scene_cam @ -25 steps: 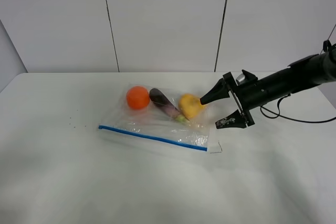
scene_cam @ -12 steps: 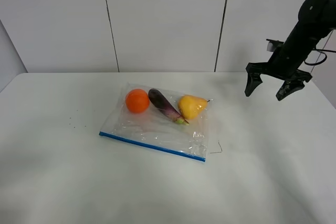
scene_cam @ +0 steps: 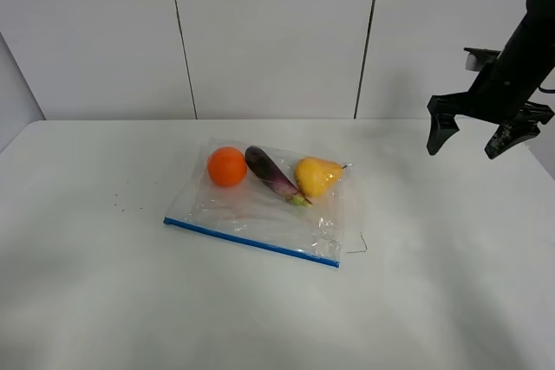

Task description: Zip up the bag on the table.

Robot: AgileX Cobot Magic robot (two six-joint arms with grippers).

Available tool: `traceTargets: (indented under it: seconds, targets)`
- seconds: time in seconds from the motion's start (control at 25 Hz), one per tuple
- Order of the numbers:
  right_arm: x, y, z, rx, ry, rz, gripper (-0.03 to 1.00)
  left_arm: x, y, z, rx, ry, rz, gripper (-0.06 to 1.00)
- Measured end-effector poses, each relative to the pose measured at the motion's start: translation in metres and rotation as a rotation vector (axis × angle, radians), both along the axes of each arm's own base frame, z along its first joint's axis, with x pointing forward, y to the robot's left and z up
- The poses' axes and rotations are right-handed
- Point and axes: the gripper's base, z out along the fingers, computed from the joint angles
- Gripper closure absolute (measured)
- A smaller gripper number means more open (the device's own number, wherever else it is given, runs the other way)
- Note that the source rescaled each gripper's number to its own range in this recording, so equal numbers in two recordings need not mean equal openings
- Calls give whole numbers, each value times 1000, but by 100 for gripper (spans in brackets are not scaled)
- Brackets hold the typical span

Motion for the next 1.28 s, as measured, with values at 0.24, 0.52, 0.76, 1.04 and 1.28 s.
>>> traceTargets:
  seconds: [0.24, 0.52, 0.76, 1.04, 1.28]
  targets:
    - [-57, 0, 18, -3, 2, 1, 0, 0, 0, 0, -1, 0, -1, -4]
    - [-141, 2, 27, -4, -17, 2, 0, 0, 0, 0, -3, 0, -2, -4]
    - [-213, 2, 21, -12, -119, -6, 0, 0, 0, 0, -3, 0, -2, -4]
    - [-279, 1, 16, -19, -404, -21, 0, 0, 0, 0, 0, 0, 0, -4]
    - [-318, 2, 13, -14, -589, -37, 0, 0, 0, 0, 0, 0, 0, -4]
